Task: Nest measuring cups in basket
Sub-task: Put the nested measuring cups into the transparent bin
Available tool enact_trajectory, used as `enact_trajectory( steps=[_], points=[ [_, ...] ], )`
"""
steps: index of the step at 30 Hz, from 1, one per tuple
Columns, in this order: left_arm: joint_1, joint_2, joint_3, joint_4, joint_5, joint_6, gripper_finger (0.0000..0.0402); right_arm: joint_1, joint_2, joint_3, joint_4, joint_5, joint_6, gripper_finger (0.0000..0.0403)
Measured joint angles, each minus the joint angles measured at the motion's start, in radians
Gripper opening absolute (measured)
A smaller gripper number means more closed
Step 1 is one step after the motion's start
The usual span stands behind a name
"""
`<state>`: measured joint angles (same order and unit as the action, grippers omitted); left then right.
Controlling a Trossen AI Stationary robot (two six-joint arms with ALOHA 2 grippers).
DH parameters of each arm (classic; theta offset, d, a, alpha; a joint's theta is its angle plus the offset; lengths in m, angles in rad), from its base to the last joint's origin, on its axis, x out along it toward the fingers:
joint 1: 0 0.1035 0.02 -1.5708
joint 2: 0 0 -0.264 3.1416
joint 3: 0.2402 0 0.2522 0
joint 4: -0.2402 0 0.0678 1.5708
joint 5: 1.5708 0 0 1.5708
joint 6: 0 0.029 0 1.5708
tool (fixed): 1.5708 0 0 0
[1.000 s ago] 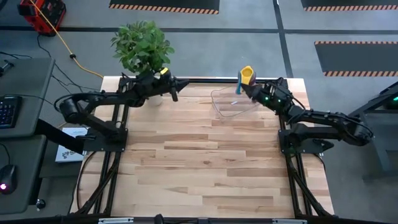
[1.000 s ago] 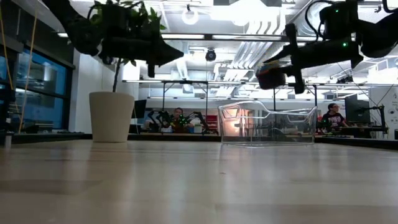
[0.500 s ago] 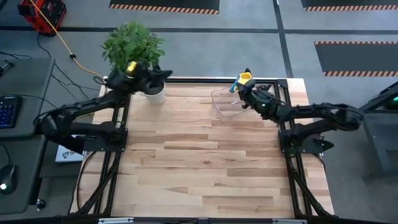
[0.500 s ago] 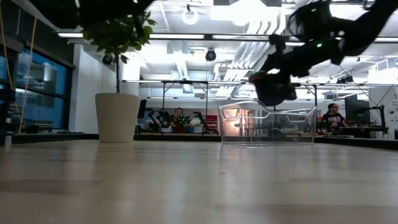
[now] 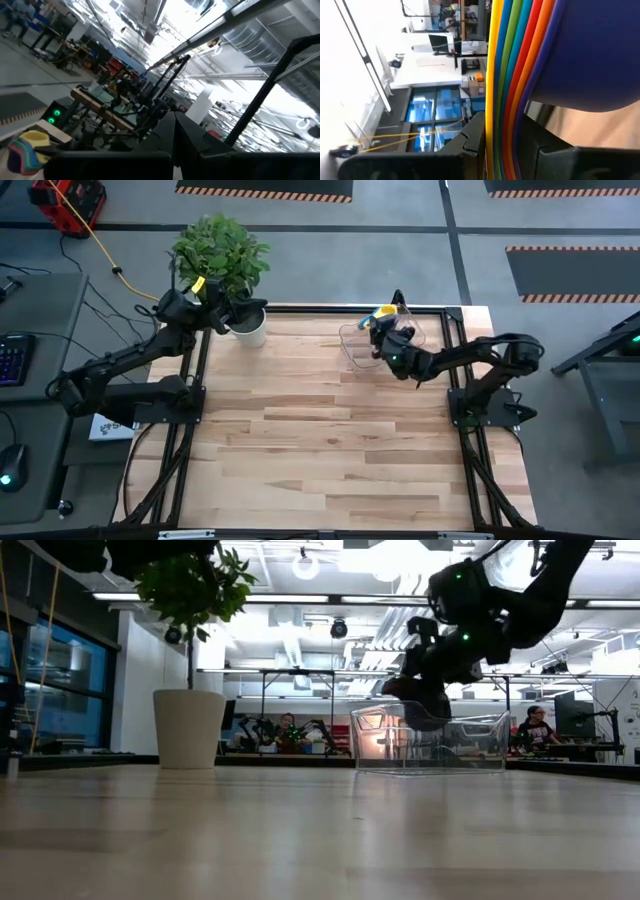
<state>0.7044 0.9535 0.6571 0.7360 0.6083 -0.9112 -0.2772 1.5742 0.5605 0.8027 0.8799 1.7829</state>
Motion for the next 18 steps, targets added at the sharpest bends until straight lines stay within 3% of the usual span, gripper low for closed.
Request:
enact_trajectory(
  steps=[9, 18],
  points=[
    [0.0, -0.006, 0.0, 0.0, 0.039, -0.03, 0.0, 0.101, 0.034, 0.021, -0.018, 0.183, 0.064, 0.0053],
    [0.0, -0.006, 0.0, 0.001, 0.037, -0.03, 0.0, 0.028, 0.04, 0.021, -0.085, 0.163, 0.067, 0.0053]
  ],
)
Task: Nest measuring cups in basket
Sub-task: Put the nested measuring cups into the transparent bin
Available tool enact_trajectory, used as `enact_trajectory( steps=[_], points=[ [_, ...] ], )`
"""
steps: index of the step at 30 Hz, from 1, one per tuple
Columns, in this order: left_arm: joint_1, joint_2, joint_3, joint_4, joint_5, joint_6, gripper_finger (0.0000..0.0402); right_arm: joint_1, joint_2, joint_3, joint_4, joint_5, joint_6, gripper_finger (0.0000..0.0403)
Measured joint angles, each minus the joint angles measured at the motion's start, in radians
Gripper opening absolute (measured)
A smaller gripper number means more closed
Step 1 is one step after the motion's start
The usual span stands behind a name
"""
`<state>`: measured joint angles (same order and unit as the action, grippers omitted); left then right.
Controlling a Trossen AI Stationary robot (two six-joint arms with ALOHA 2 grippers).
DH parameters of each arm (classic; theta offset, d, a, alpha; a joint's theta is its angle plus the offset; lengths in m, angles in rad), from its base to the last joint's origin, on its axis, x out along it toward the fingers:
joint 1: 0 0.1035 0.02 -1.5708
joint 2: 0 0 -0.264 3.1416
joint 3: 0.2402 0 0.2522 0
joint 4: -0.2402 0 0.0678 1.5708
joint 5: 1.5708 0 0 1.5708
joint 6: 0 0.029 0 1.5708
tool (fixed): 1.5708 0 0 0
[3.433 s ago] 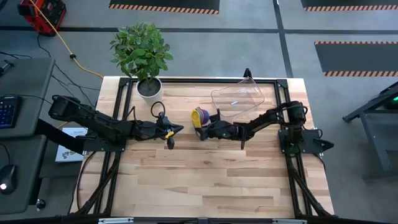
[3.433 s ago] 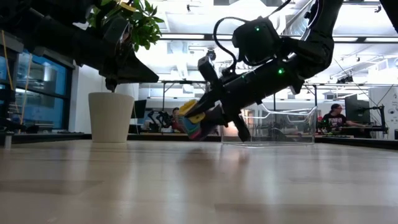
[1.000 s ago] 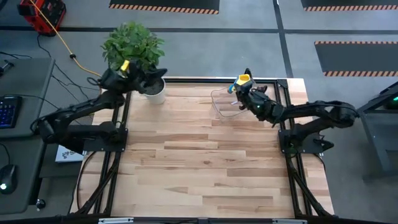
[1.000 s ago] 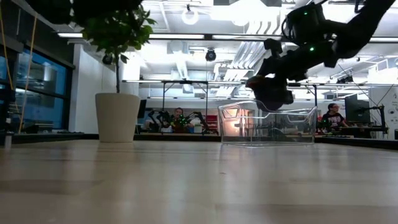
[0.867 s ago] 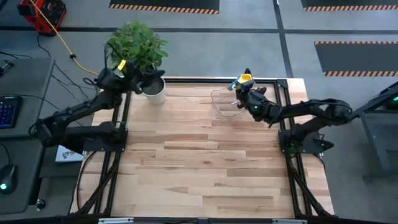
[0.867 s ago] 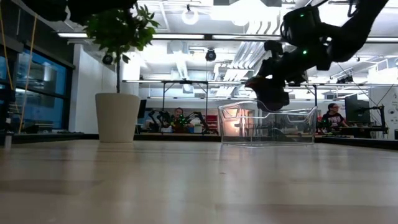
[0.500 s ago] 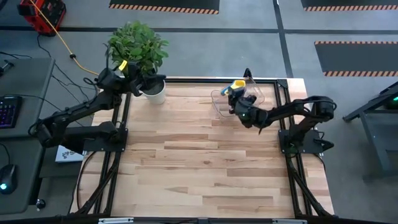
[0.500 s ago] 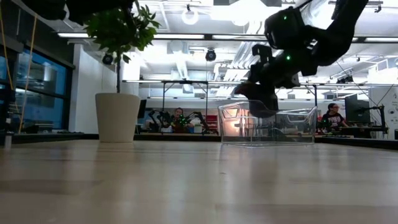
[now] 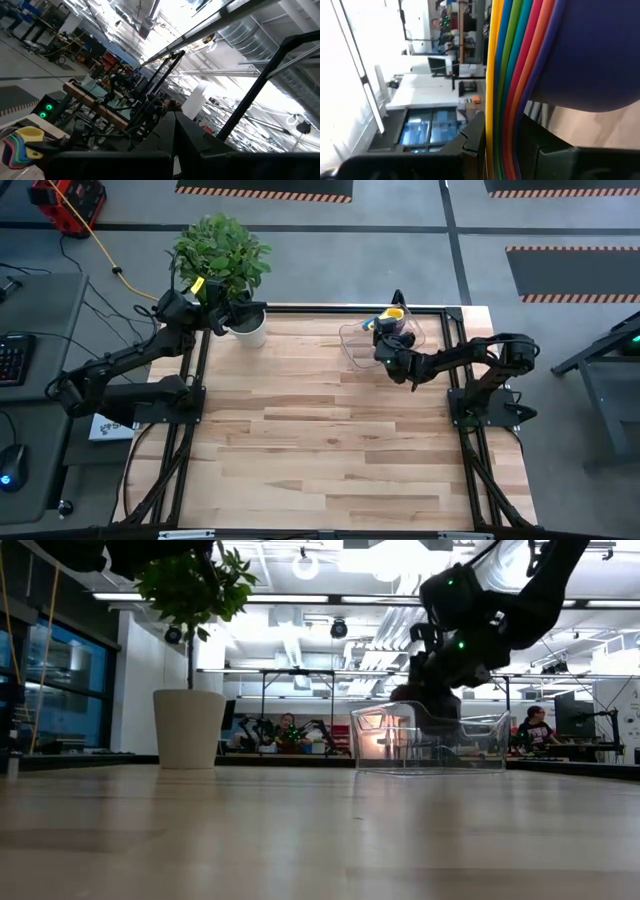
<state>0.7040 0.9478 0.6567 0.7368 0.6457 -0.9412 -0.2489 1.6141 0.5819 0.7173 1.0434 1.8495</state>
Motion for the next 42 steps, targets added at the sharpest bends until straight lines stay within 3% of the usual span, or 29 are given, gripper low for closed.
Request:
enact_trajectory(
  steps=[8, 16, 23, 30, 42],
  points=[
    [0.0, 0.0, 0.0, 0.0, -0.002, 0.0, 0.0, 0.002, 0.121, 0.0, -0.02, -0.025, 0.159, 0.0053],
    [0.0, 0.0, 0.0, 0.0, -0.003, 0.0, 0.0, 0.0, 0.229, 0.001, 0.091, -0.026, 0.204, 0.0053],
    [0.0, 0.0, 0.0, 0.0, -0.003, -0.001, 0.0, -0.007, 0.236, 0.002, 0.11, -0.06, 0.2, 0.0054],
    [0.0, 0.0, 0.0, 0.0, -0.003, 0.0, 0.0, -0.011, 0.241, -0.001, 0.106, -0.153, 0.245, 0.0132],
    [0.0, 0.0, -0.001, 0.0, -0.003, 0.0, 0.0, -0.013, 0.241, -0.001, 0.101, -0.156, 0.311, 0.0136]
  ],
)
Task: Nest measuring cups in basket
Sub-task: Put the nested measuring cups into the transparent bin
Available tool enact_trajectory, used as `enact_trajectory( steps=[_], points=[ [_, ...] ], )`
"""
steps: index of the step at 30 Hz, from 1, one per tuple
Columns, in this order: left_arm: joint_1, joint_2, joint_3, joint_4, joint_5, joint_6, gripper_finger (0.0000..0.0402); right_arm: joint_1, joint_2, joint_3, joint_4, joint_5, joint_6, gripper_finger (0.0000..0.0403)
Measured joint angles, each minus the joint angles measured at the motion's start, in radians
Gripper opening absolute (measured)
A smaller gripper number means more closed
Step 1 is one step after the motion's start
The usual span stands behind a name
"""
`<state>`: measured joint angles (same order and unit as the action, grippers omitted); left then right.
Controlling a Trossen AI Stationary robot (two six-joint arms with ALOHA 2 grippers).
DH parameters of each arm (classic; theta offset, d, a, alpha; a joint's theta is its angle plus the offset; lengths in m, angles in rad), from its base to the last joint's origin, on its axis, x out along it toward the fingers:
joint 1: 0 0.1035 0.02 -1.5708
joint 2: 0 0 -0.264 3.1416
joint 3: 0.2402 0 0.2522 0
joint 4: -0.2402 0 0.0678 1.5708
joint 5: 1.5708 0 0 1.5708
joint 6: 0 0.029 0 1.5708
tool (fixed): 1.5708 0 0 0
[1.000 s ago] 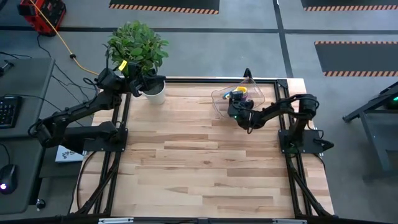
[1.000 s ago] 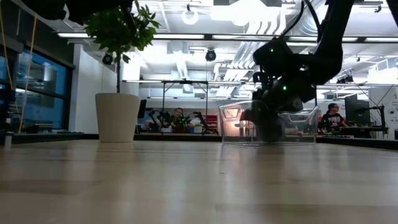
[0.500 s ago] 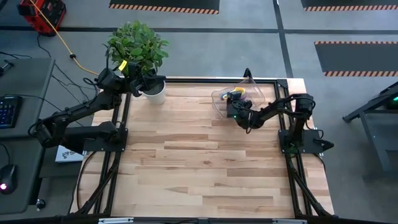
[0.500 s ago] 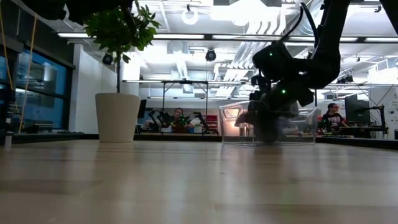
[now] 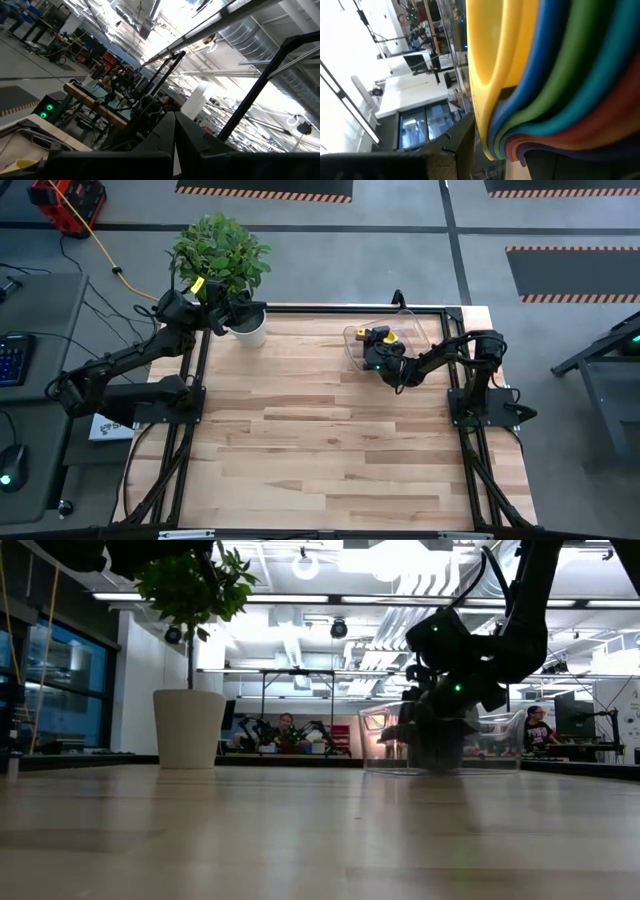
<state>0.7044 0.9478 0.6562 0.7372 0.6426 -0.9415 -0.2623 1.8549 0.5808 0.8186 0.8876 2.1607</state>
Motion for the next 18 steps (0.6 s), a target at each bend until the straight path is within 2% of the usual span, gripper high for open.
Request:
enact_trajectory(
  steps=[10, 18],
  points=[
    [0.0, 0.003, 0.0, 0.0, 0.0, -0.032, 0.0, -0.002, 0.0, 0.0, -0.003, 0.016, 0.037, 0.0138],
    [0.0, 0.003, 0.0, 0.0, 0.0, -0.052, 0.0, -0.003, -0.002, 0.0, -0.016, -0.014, -0.159, 0.0138]
  ],
)
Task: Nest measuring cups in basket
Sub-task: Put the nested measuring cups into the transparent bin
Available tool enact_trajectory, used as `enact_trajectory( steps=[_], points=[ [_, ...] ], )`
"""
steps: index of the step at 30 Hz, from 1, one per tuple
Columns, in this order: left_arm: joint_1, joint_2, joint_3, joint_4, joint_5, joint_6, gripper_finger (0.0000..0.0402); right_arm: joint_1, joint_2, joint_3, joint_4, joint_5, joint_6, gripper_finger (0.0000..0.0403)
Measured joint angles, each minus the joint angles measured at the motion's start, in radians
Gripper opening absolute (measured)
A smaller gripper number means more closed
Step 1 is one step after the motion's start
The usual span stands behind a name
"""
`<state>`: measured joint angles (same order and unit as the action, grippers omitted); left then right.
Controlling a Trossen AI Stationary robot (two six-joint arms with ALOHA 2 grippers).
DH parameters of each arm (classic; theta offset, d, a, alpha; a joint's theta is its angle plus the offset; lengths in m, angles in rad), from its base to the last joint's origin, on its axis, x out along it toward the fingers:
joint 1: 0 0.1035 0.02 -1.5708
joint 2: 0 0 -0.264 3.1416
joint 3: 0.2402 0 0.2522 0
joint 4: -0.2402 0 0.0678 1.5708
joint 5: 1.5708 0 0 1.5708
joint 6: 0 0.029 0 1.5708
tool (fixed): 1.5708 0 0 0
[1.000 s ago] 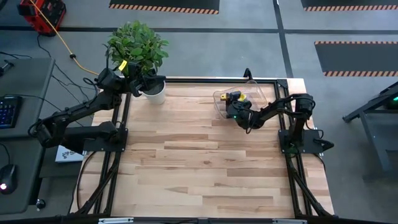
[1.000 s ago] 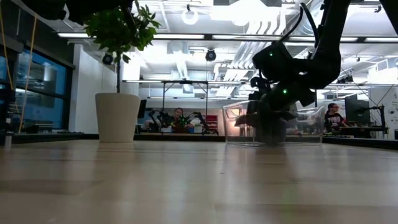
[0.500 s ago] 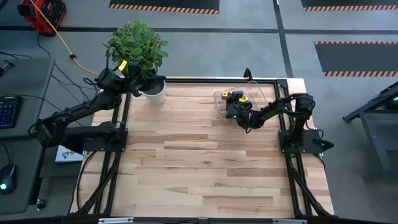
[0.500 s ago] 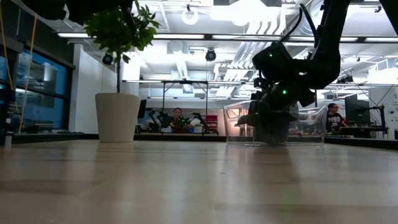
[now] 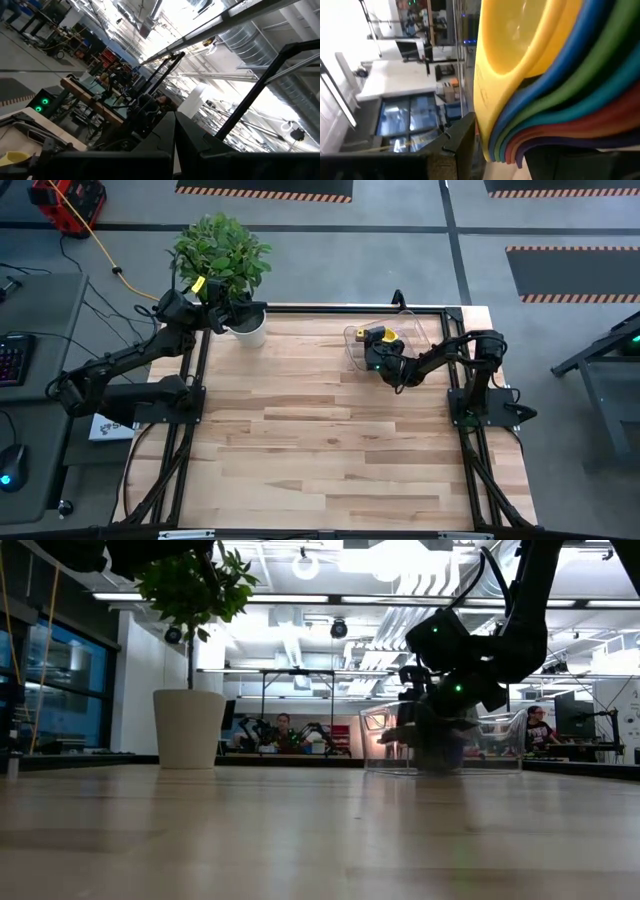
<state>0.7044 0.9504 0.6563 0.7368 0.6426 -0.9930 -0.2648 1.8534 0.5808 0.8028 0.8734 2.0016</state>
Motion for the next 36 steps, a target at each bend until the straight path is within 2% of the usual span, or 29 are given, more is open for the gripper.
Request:
enact_trajectory(
  steps=[17, 28, 36],
  points=[
    [0.0, 0.0, 0.0, 0.0, 0.0, -0.01, 0.0, -0.017, 0.0, 0.0, 0.003, -0.038, 0.038, 0.0146],
    [0.0, 0.0, 0.0, 0.0, 0.0, -0.01, 0.0, -0.016, 0.0, 0.0, 0.002, -0.054, 0.032, 0.0246],
    [0.0, 0.0, 0.0, 0.0, 0.0, -0.01, 0.0, -0.016, -0.001, 0.0, -0.005, -0.054, 0.032, 0.028]
  ],
)
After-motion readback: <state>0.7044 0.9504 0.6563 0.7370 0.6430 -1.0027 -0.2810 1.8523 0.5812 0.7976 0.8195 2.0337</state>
